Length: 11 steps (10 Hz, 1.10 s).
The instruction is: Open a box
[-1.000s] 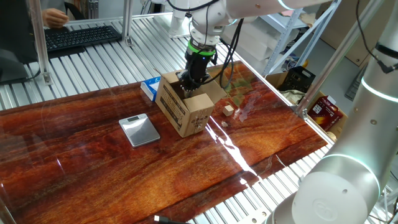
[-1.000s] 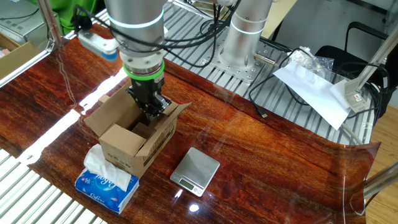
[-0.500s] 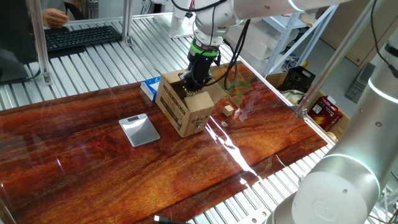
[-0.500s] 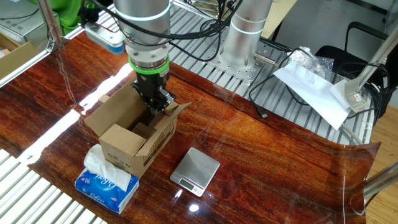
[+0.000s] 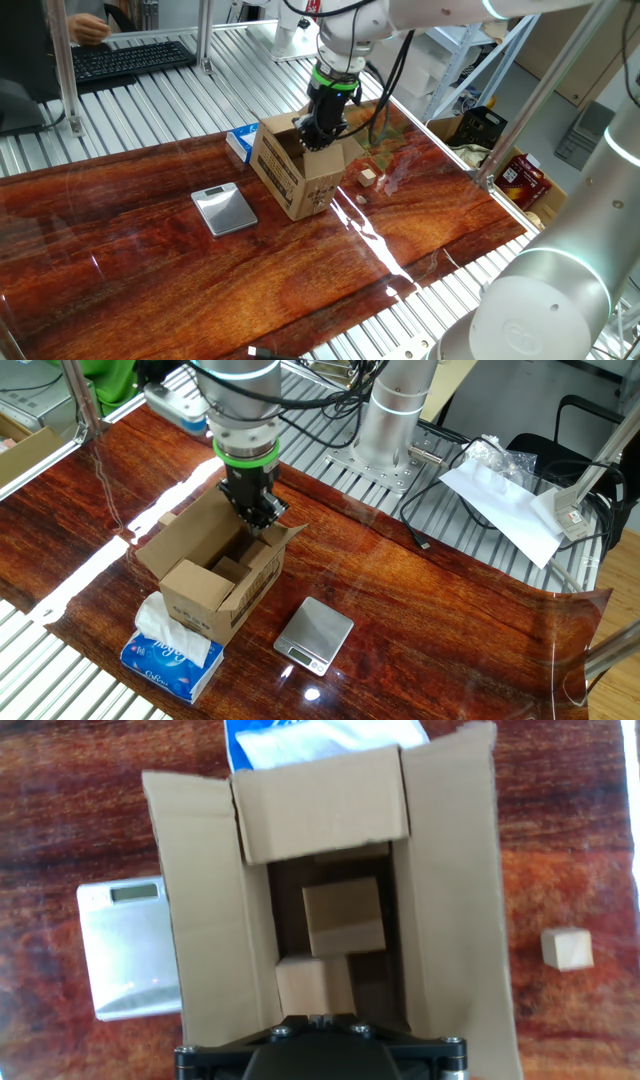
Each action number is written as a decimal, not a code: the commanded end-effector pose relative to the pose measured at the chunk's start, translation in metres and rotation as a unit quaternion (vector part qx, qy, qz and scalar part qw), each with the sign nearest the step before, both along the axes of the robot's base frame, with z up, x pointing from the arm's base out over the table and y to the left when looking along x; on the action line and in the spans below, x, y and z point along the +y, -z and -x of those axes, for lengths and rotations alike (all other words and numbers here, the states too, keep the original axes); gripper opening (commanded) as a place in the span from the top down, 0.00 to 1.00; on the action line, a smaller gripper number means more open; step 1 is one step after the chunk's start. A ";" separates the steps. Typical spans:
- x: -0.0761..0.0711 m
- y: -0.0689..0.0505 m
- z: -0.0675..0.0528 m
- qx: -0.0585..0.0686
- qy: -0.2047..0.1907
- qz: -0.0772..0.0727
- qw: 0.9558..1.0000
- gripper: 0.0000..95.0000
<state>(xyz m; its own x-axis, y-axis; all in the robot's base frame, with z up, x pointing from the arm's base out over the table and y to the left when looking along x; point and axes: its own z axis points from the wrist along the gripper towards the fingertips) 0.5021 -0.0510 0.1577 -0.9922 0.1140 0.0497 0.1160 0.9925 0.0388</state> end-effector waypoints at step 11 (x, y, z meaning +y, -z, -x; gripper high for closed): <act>0.013 -0.012 0.034 0.011 -0.003 0.001 1.000 1.00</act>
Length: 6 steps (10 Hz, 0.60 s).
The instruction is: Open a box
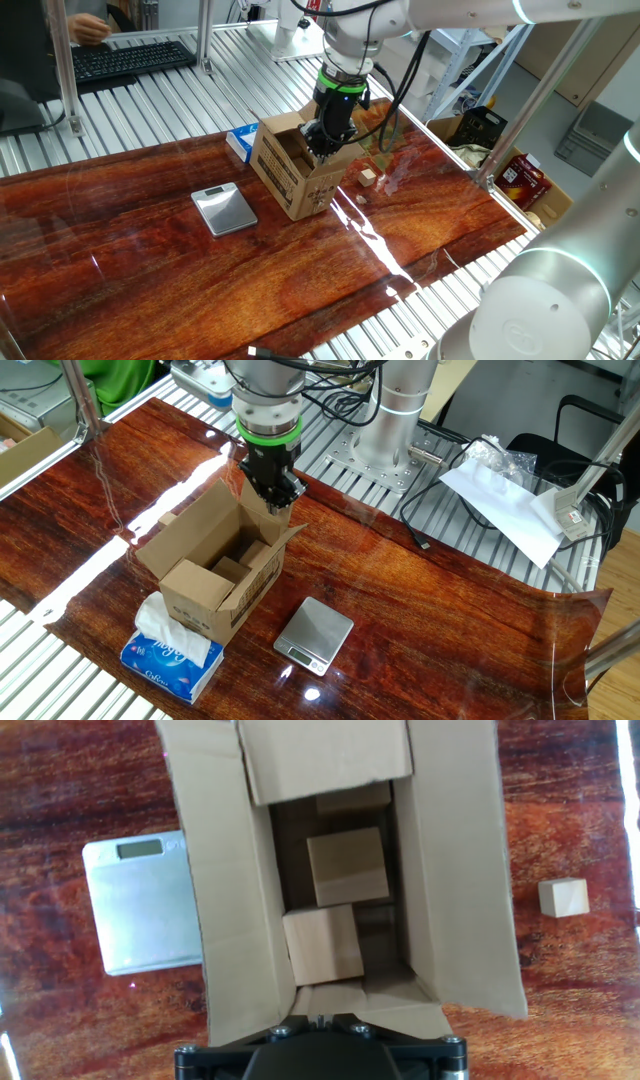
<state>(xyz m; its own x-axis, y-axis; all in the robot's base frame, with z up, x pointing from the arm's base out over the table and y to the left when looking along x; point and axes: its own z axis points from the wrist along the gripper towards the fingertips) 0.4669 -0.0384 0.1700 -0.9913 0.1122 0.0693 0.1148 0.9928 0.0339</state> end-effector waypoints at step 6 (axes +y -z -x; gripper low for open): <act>0.000 -0.001 -0.001 0.004 0.005 -0.005 1.000 1.00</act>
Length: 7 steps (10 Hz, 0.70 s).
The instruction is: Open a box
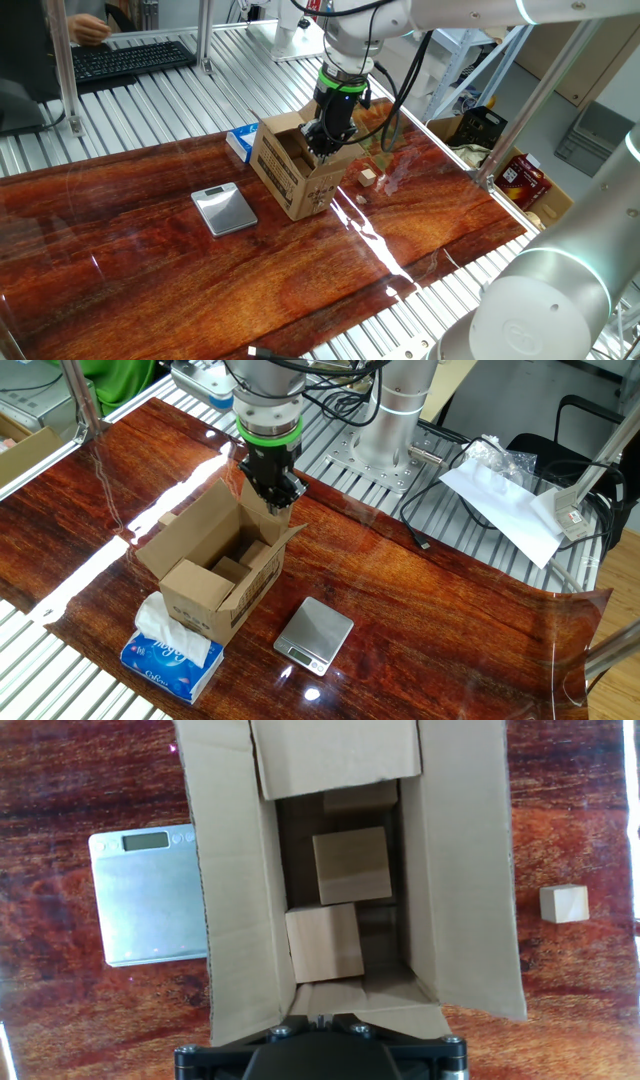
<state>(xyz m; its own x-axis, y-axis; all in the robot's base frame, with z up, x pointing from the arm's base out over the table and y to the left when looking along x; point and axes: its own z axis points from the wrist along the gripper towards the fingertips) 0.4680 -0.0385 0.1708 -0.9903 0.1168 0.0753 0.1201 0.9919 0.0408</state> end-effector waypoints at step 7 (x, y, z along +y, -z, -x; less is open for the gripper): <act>0.000 0.000 0.000 0.011 0.016 -0.002 1.000 1.00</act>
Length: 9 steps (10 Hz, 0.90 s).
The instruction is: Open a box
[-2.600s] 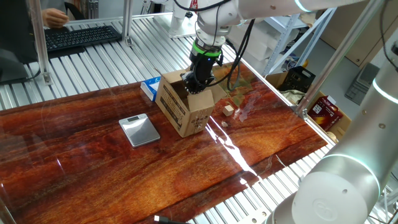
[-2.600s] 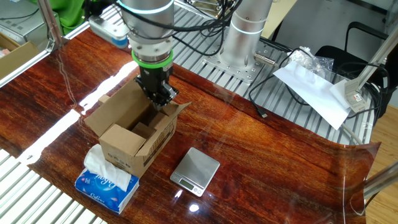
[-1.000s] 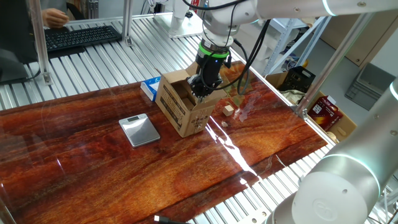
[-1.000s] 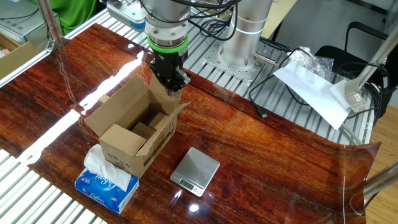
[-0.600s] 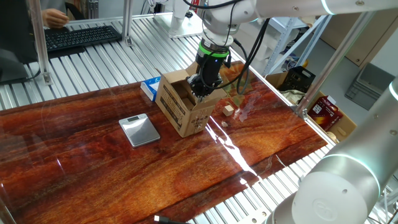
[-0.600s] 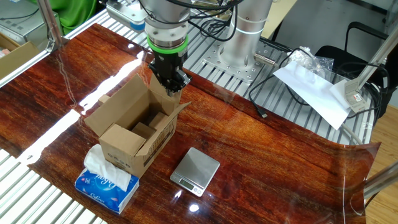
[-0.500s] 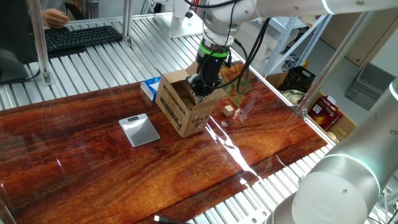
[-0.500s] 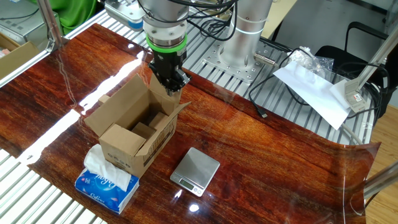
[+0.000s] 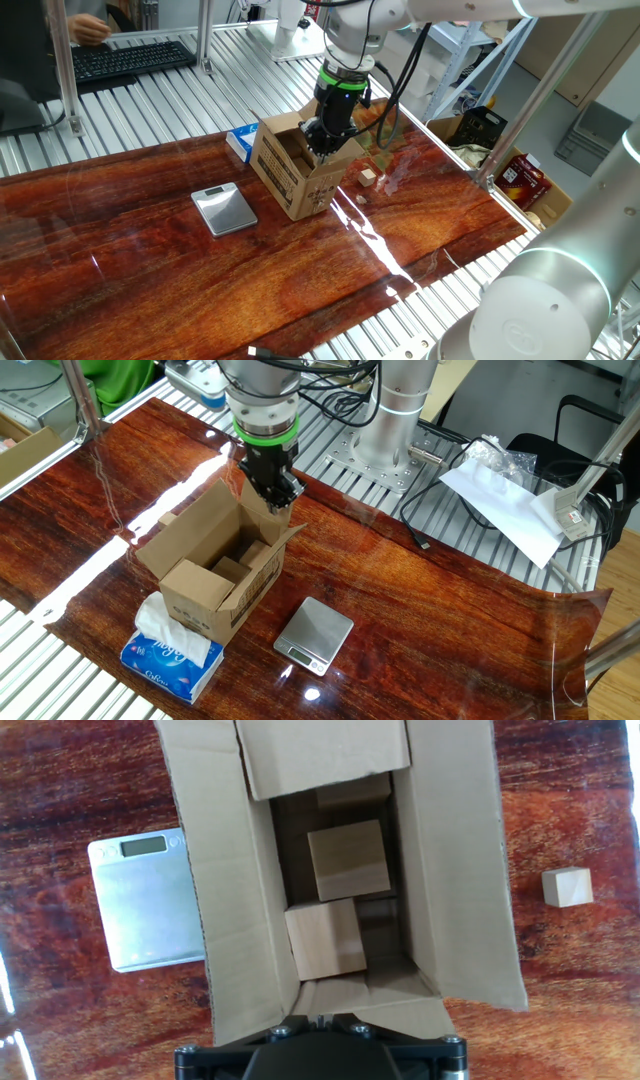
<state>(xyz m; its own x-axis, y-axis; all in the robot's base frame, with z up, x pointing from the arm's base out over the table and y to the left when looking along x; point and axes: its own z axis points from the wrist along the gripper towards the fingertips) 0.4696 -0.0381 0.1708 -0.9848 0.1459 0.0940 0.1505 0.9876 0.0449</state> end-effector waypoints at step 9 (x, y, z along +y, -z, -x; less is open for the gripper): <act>0.000 0.000 0.002 0.008 -0.014 -0.001 1.000 1.00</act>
